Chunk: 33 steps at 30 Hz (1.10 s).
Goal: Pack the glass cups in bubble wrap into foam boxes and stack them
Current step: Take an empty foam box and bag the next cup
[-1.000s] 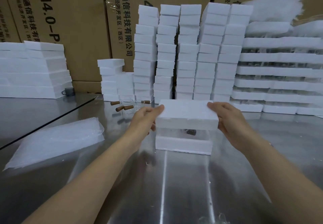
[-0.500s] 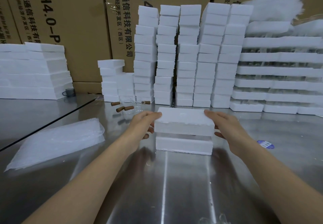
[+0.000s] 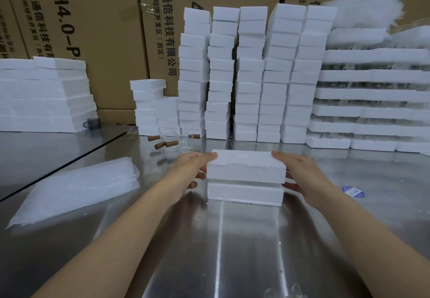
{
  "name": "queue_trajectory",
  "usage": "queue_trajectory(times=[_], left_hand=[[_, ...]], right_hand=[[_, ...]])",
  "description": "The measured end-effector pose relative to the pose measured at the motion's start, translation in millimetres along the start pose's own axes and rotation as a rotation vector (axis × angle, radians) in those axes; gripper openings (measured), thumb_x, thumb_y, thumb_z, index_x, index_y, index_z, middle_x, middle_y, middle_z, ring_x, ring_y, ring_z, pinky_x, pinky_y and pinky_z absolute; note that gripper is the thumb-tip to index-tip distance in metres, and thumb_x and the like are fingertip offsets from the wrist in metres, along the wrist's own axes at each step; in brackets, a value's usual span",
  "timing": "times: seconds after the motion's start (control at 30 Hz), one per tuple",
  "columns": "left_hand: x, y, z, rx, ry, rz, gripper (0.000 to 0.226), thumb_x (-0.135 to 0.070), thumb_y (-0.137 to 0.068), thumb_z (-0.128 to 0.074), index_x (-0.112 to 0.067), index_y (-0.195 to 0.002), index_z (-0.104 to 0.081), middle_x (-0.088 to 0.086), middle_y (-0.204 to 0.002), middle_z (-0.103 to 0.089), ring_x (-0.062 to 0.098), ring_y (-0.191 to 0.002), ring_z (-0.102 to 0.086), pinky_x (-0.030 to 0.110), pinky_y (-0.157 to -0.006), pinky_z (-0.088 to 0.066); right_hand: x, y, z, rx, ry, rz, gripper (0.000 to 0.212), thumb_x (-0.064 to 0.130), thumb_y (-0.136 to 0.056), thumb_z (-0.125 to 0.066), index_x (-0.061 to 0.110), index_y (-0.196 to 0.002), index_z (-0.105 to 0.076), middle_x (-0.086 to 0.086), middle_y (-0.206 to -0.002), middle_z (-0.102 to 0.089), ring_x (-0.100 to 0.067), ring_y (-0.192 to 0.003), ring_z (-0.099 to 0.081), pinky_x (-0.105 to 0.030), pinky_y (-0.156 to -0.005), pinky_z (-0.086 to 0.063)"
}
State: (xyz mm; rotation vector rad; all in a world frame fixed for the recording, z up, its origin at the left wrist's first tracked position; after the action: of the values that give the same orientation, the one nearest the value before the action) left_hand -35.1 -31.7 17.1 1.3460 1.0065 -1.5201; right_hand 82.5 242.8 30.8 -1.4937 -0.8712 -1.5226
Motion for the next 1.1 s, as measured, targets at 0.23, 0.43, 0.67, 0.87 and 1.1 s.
queue_trajectory(times=[0.23, 0.43, 0.67, 0.87, 1.1], left_hand=[[1.5, 5.8, -0.5, 0.045, -0.094, -0.030, 0.052, -0.068, -0.074, -0.085, -0.030, -0.110, -0.079, -0.008, -0.110, -0.081, 0.013, -0.103, -0.076, 0.031, -0.077, -0.053], [0.9, 7.1, -7.6, 0.032, -0.043, -0.007, 0.030, -0.052, -0.092, -0.079, -0.026, -0.108, -0.080, -0.011, -0.102, -0.083, 0.009, -0.093, -0.079, 0.027, -0.083, -0.062], [-0.6, 25.6, -24.2, 0.081, 0.031, 0.016, 0.046, -0.079, -0.075, -0.080, -0.041, -0.100, -0.084, -0.022, -0.100, -0.081, -0.002, -0.091, -0.077, 0.025, -0.085, -0.057], [-6.8, 19.7, -15.9, -0.078, 0.206, -0.024, 0.016, -0.044, -0.083, -0.083, -0.054, -0.094, -0.077, -0.016, -0.087, -0.080, 0.004, -0.072, -0.076, 0.038, -0.080, -0.061], [-30.7, 17.4, 2.3, -0.194, 0.425, -0.053, 0.027, -0.028, -0.098, -0.075, -0.020, -0.123, -0.074, 0.003, -0.109, -0.082, 0.025, -0.101, -0.078, 0.033, -0.077, -0.059]], right_hand=[[-6.8, 3.4, -0.3, 0.127, -0.101, -0.032, 0.032, 0.036, -0.095, -0.074, 0.012, -0.116, -0.076, -0.006, -0.107, -0.080, -0.017, -0.082, -0.077, -0.023, -0.063, -0.058], [-9.3, 2.7, -4.6, 0.113, -0.137, -0.063, 0.034, 0.034, -0.095, -0.075, 0.008, -0.117, -0.073, -0.008, -0.098, -0.080, -0.017, -0.071, -0.075, -0.025, -0.060, -0.058], [-14.0, 0.4, -7.7, 0.103, -0.152, -0.064, 0.032, 0.029, -0.098, -0.070, 0.006, -0.121, -0.070, -0.010, -0.105, -0.080, -0.024, -0.090, -0.077, -0.034, -0.073, -0.058], [-19.9, 3.2, -19.5, 0.286, -0.237, -0.154, 0.067, 0.030, -0.078, -0.089, -0.004, -0.130, -0.063, -0.017, -0.120, -0.076, -0.032, -0.110, -0.074, -0.043, -0.092, -0.061], [-12.2, 21.4, -67.2, 0.579, -0.295, -0.234, 0.068, 0.037, -0.069, -0.097, 0.023, -0.129, -0.069, -0.020, -0.130, -0.070, -0.038, -0.115, -0.070, -0.053, -0.099, -0.057]])
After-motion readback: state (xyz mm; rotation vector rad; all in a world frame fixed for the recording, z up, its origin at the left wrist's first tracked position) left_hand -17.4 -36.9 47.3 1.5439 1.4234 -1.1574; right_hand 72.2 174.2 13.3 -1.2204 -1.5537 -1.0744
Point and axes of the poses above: each hand's wrist, its own y-axis away from the middle knuckle, its own z-axis out of the back of the hand, x = y × z, the point moved 7 cm from there along -y, towards the middle knuckle
